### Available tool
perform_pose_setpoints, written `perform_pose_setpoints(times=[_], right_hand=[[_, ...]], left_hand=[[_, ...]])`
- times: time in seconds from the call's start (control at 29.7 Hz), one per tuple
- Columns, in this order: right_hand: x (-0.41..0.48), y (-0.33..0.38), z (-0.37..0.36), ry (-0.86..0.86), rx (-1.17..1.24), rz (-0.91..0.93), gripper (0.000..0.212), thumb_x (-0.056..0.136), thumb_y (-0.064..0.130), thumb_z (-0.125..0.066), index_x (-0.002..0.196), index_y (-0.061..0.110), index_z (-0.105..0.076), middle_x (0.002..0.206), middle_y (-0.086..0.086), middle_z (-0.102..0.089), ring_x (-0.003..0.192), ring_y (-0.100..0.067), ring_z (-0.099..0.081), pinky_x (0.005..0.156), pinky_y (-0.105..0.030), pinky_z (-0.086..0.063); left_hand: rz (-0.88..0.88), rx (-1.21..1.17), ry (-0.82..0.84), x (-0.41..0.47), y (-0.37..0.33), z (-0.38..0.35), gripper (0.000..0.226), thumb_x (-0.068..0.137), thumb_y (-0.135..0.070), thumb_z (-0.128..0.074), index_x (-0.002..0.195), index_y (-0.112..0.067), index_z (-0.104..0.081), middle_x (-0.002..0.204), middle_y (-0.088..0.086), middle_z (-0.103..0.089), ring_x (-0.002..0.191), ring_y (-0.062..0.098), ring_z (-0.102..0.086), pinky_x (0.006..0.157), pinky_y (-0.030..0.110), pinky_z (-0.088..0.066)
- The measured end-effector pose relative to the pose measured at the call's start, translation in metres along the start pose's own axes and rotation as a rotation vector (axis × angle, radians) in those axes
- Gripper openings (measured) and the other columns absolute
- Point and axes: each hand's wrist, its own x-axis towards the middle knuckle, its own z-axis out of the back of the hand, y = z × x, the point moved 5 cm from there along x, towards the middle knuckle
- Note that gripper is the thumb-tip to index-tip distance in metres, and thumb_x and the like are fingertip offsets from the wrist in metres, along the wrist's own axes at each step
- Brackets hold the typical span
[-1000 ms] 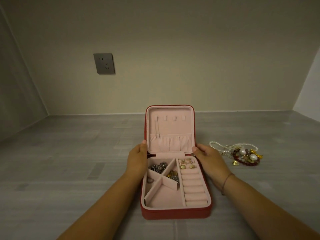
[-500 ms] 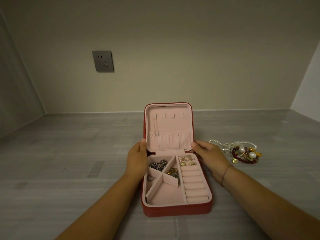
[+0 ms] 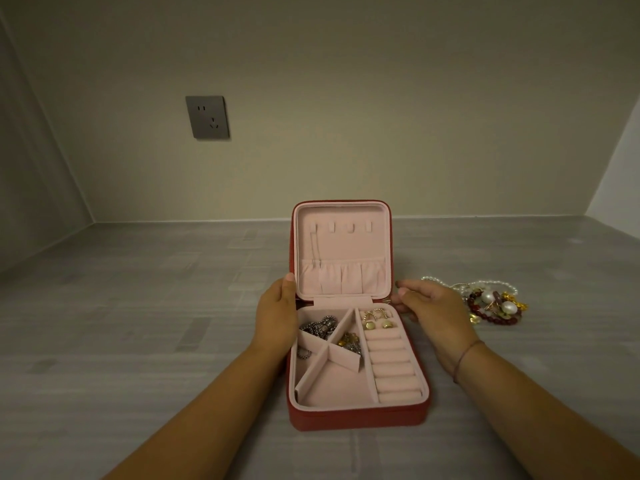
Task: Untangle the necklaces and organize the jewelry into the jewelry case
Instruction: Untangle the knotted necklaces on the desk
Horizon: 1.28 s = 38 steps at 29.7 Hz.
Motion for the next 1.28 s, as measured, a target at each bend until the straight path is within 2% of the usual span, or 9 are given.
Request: perform_pose_setpoints(times=[0.2,0.37,0.44,0.57,0.71,0.77,0.84,0.98,1.28], right_hand=[[-0.004,-0.002,-0.005,0.026,-0.036,-0.012,0.022,0.087,0.005,-0.061,0.107,0.005,-0.069,0.091,-0.007,-0.074,0.084,-0.019,-0.07,0.076,-0.03,-0.056],[-0.006,0.002,-0.008,0.035,-0.049,0.02,0.02,0.088,0.005,-0.06,0.106,0.009,-0.069,0.093,-0.004,-0.073,0.084,-0.015,-0.069,0.075,-0.026,-0.055],[-0.008,0.003,-0.009,0.037,-0.077,0.031,0.02,0.088,0.007,-0.06,0.106,0.01,-0.069,0.093,-0.003,-0.073,0.084,-0.015,-0.069,0.076,-0.026,-0.055],[-0.012,0.01,-0.012,0.101,-0.138,0.062,0.022,0.091,0.01,-0.058,0.111,0.01,-0.066,0.092,0.0,-0.072,0.081,-0.007,-0.068,0.066,-0.014,-0.053],[-0.016,0.022,-0.011,0.029,-0.493,0.182,0.036,0.085,0.022,-0.068,0.118,0.015,-0.056,0.1,0.001,-0.066,0.094,-0.014,-0.061,0.079,-0.026,-0.047],[-0.024,0.042,-0.011,-0.015,-0.627,0.366,0.03,0.079,0.023,-0.073,0.104,0.023,-0.058,0.093,0.008,-0.056,0.089,-0.01,-0.053,0.075,-0.021,-0.043],[-0.033,0.06,-0.022,0.152,-0.78,0.504,0.015,0.077,0.025,-0.074,0.09,0.027,-0.066,0.092,0.011,-0.051,0.088,-0.004,-0.047,0.073,-0.012,-0.038],[-0.04,0.063,-0.054,0.513,-0.997,0.513,0.008,0.078,0.034,-0.073,0.085,0.031,-0.074,0.086,0.015,-0.046,0.091,-0.006,-0.044,0.075,-0.02,-0.037],[-0.046,0.055,-0.084,0.586,-1.493,0.461,0.039,0.078,0.049,-0.065,0.103,0.019,-0.067,0.105,-0.002,-0.042,0.107,-0.022,-0.043,0.084,-0.034,-0.032]], left_hand=[[-0.012,0.005,-0.002,-0.001,-0.002,-0.001,0.039,0.104,-0.026,-0.033,0.092,-0.007,-0.065,0.091,0.006,-0.067,0.088,0.019,-0.062,0.074,0.024,-0.046],[-0.029,0.006,-0.003,-0.002,-0.004,0.0,0.037,0.104,-0.025,-0.032,0.093,-0.008,-0.063,0.088,0.002,-0.065,0.082,0.011,-0.06,0.067,0.012,-0.043],[-0.037,0.005,0.004,-0.002,-0.003,-0.001,0.039,0.104,-0.024,-0.032,0.095,-0.004,-0.064,0.091,0.007,-0.066,0.086,0.016,-0.061,0.071,0.016,-0.046],[-0.015,0.0,0.01,-0.002,-0.003,-0.001,0.041,0.104,-0.026,-0.032,0.097,-0.001,-0.064,0.095,0.013,-0.067,0.09,0.023,-0.061,0.078,0.03,-0.047],[0.027,-0.008,0.034,-0.004,-0.005,-0.001,0.04,0.104,-0.028,-0.032,0.098,-0.005,-0.064,0.091,0.004,-0.065,0.08,0.009,-0.059,0.065,0.015,-0.044],[0.041,-0.028,0.05,-0.005,-0.005,-0.002,0.039,0.104,-0.029,-0.032,0.098,-0.008,-0.064,0.09,0.002,-0.066,0.082,0.008,-0.06,0.065,0.013,-0.045],[0.07,-0.067,0.055,-0.004,-0.004,-0.003,0.04,0.103,-0.03,-0.032,0.097,-0.009,-0.065,0.095,0.006,-0.069,0.09,0.017,-0.064,0.076,0.024,-0.051],[0.112,-0.115,0.076,-0.004,-0.003,-0.003,0.04,0.102,-0.035,-0.033,0.101,-0.012,-0.066,0.1,0.011,-0.07,0.097,0.026,-0.065,0.09,0.045,-0.052],[0.161,-0.128,0.102,-0.004,-0.002,-0.001,0.039,0.102,-0.037,-0.034,0.097,-0.014,-0.065,0.1,0.011,-0.07,0.097,0.028,-0.065,0.091,0.047,-0.052]])
